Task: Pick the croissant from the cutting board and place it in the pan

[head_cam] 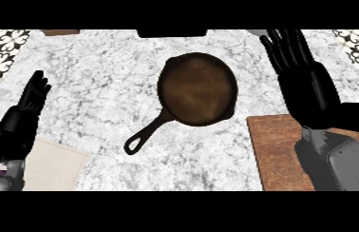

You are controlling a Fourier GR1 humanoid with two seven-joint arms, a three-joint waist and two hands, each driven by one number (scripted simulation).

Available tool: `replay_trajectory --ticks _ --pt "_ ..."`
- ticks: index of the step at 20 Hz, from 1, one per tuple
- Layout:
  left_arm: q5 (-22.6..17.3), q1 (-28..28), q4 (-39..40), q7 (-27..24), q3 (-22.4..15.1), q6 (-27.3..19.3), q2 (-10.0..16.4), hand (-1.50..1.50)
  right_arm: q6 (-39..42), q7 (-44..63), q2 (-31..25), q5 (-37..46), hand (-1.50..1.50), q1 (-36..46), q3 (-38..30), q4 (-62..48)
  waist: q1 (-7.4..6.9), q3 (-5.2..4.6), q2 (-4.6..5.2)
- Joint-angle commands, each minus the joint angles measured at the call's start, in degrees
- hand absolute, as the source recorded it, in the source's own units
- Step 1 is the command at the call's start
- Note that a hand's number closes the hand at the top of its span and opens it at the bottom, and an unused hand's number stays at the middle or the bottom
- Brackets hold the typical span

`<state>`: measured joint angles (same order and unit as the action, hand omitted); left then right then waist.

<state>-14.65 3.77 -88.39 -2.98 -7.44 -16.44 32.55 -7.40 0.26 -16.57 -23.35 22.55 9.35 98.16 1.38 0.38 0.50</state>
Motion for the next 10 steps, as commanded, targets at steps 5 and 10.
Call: replay_trajectory --ticks 5,10 --pt "6.4 -3.1 0.5 5.2 -5.5 -2.1 -1.3 0.0 6.1 -3.0 -13.9 10.3 -1.5 -9.8 -3.0 -3.7 -0.52 -0.29 -0.44" --pt "4.5 -7.8 1.9 5.4 -5.6 -1.9 -2.5 0.0 -7.9 0.1 -21.1 19.0 -1.5 -21.3 -14.4 -8.2 4.55 -0.31 -1.24"
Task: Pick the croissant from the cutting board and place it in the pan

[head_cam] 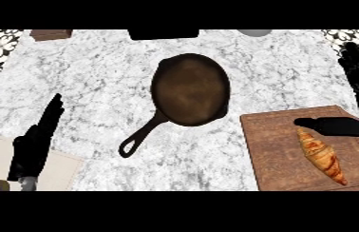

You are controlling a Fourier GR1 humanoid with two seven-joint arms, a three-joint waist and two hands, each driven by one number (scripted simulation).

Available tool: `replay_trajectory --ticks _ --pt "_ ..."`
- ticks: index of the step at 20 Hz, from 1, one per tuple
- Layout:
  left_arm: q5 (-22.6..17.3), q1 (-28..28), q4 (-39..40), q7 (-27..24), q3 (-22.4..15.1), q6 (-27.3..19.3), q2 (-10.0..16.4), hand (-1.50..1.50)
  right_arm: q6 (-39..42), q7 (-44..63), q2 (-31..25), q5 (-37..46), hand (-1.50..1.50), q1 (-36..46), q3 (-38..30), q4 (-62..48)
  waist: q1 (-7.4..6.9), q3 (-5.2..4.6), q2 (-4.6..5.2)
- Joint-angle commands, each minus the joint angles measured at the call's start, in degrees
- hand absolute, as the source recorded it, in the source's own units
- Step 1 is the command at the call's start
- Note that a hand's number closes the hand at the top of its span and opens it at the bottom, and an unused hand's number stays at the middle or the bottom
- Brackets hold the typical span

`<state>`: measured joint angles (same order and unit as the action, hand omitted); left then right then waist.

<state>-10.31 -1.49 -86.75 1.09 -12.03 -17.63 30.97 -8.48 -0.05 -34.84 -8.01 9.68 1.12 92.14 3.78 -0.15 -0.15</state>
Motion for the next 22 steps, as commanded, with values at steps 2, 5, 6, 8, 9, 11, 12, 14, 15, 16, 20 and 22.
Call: replay_trajectory --ticks 2,5,6,8,9,11,12,14,15,16,20,22 --pt "0.7 -3.2 -1.1 2.0 -1.7 -0.1 -0.4 0.0 -3.5 -1.0 -7.3 3.7 -1.5 -14.9 -8.7 -1.8 0.52 0.2 -0.46" --pt "1.3 -1.9 -1.4 3.4 -2.0 -0.8 -0.9 0.0 -1.3 -1.6 -14.5 10.4 -1.5 -20.4 -8.7 0.5 -0.24 0.09 -0.33" --pt "1.3 -3.1 -2.7 3.0 -2.7 -0.1 -0.7 0.0 -1.5 -1.7 -15.9 14.6 -1.5 -22.0 -6.3 0.8 -0.95 0.07 -0.33" --pt "1.8 -2.9 -3.7 4.0 -2.0 -0.2 0.5 0.0 2.0 0.0 -21.7 14.4 -1.5 -24.1 -9.8 2.4 -1.33 0.06 -0.37" --pt "1.3 -1.9 -0.5 2.2 -2.0 1.2 -0.7 0.0 1.6 1.6 -21.9 15.9 -1.5 -25.6 -9.2 6.2 -1.15 -0.02 -0.22" --pt "2.6 -2.4 -3.1 4.1 -3.6 0.4 -1.1 0.0 6.4 5.4 -25.8 15.3 -1.5 -26.4 -10.0 9.1 -2.05 0.01 -0.19" --pt "2.5 -3.0 -4.8 4.3 -2.6 0.3 -0.3 0.0 8.0 4.8 -26.2 15.1 -1.5 -29.4 -10.6 9.6 -2.11 0.05 -0.27" --pt "2.2 -2.3 -4.1 4.2 -2.6 1.8 -0.5 0.0 11.3 8.4 -27.6 14.9 -1.5 -29.4 -10.3 13.4 -2.56 0.05 -0.13" --pt "4.1 -1.4 -0.3 2.1 -3.8 0.2 -2.9 0.0 14.3 12.0 -29.8 13.9 -1.5 -27.0 -9.5 15.0 -2.79 -0.02 0.07" --pt "3.8 -0.3 -2.7 5.1 -3.7 0.2 -2.6 0.0 15.4 12.3 -29.5 13.9 -1.5 -29.3 -9.4 17.8 -2.49 0.03 -0.08" --pt "3.8 -1.1 -4.2 5.9 -3.2 1.0 -3.2 0.0 20.7 19.5 -29.5 13.9 -1.5 -26.4 -6.1 21.2 -3.61 0.09 0.09" --pt "6.8 -0.5 -0.3 1.9 -4.7 -0.3 -5.8 0.0 19.3 26.0 -26.9 18.2 -1.5 -21.9 0.0 22.5 -4.28 0.09 0.32"
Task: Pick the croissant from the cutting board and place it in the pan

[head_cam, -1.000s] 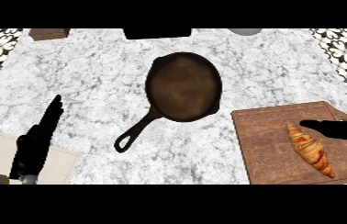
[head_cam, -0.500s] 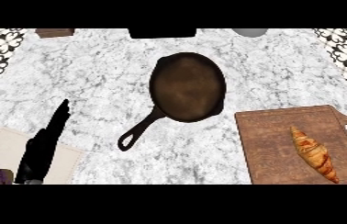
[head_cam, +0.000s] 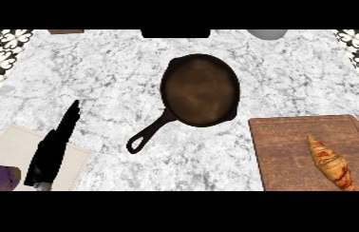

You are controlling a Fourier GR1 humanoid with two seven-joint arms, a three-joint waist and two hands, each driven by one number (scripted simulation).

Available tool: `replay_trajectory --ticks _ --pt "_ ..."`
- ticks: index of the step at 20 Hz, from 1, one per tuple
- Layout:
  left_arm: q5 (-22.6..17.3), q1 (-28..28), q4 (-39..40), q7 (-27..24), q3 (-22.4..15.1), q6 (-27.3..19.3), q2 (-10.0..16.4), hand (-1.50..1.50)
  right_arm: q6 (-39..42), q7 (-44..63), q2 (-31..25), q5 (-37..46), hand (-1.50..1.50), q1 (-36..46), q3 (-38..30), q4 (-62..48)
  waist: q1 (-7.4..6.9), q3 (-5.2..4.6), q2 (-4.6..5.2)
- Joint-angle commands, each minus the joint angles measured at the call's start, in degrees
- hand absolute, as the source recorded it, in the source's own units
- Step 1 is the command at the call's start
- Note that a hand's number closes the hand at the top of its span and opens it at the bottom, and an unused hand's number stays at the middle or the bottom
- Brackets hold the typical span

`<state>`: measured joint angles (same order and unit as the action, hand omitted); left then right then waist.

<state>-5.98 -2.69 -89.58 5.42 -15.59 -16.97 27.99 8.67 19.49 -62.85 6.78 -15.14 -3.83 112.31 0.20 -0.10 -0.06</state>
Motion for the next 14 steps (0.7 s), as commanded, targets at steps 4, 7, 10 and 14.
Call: replay_trajectory --ticks 4,7,10,14 --pt "-0.8 3.6 2.2 1.2 3.1 4.1 0.7 0.0 3.8 16.3 5.2 6.5 -1.5 6.6 11.4 4.1 -1.01 0.06 0.28" --pt "1.9 -0.4 -0.2 -0.2 -0.1 2.1 -2.5 0.0 10.0 23.3 5.7 4.2 -1.5 12.7 13.5 3.1 -1.48 0.05 0.25" --pt "2.2 0.4 1.8 -0.2 2.2 2.5 -2.5 0.0 13.4 27.6 7.5 6.4 -1.5 13.9 16.1 5.2 -0.6 0.05 0.1" --pt "2.4 0.0 1.0 -0.6 2.6 4.1 -1.7 0.0 19.1 30.3 10.0 9.6 -1.5 22.5 21.4 -3.8 -1.54 0.06 0.28"
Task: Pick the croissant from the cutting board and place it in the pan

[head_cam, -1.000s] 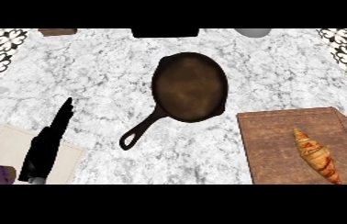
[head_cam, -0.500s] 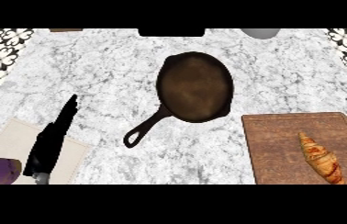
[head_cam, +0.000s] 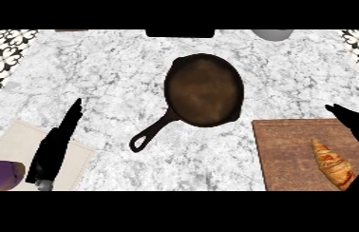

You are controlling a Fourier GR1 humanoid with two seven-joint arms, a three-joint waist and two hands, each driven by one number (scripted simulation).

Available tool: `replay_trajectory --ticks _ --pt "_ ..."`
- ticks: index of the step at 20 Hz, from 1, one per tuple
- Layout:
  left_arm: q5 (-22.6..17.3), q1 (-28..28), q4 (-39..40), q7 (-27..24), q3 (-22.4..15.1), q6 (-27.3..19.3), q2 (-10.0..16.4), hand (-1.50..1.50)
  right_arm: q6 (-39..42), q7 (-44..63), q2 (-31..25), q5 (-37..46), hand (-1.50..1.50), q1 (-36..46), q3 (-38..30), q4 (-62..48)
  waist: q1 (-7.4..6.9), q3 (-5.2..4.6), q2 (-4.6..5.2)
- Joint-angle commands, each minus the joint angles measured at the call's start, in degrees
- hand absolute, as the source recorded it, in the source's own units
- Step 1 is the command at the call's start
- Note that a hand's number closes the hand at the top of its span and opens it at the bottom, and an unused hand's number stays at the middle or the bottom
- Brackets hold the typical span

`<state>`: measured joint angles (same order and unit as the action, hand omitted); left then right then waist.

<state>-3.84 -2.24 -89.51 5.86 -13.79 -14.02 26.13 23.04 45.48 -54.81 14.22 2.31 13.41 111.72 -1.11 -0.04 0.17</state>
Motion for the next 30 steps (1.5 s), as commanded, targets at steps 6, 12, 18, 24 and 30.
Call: replay_trajectory --ticks 6,12,18,24,30 --pt "3.5 0.0 2.1 -0.1 -0.7 -1.2 -4.6 0.0 8.5 12.7 6.8 5.0 -1.5 3.6 7.6 -0.9 0.92 0.0 -0.13" --pt "1.7 -0.4 -1.1 1.7 3.6 2.8 -1.7 0.0 8.6 9.6 12.2 9.8 -1.5 5.1 10.5 -7.7 0.62 0.05 -0.12" --pt "3.2 0.9 0.3 1.9 3.8 2.7 -3.4 0.0 12.3 15.5 12.1 12.0 -1.5 4.0 10.0 -6.2 1.03 0.0 -0.16" --pt "4.5 -3.9 -1.1 -0.9 4.2 3.5 -4.5 0.0 13.5 11.8 13.2 14.7 -1.5 3.9 6.7 -11.2 0.82 0.03 -0.21" --pt "5.2 -1.1 -0.1 0.4 6.3 5.3 -5.4 0.0 16.0 13.5 19.2 19.1 -1.5 5.7 8.1 -13.2 0.85 0.02 -0.16"
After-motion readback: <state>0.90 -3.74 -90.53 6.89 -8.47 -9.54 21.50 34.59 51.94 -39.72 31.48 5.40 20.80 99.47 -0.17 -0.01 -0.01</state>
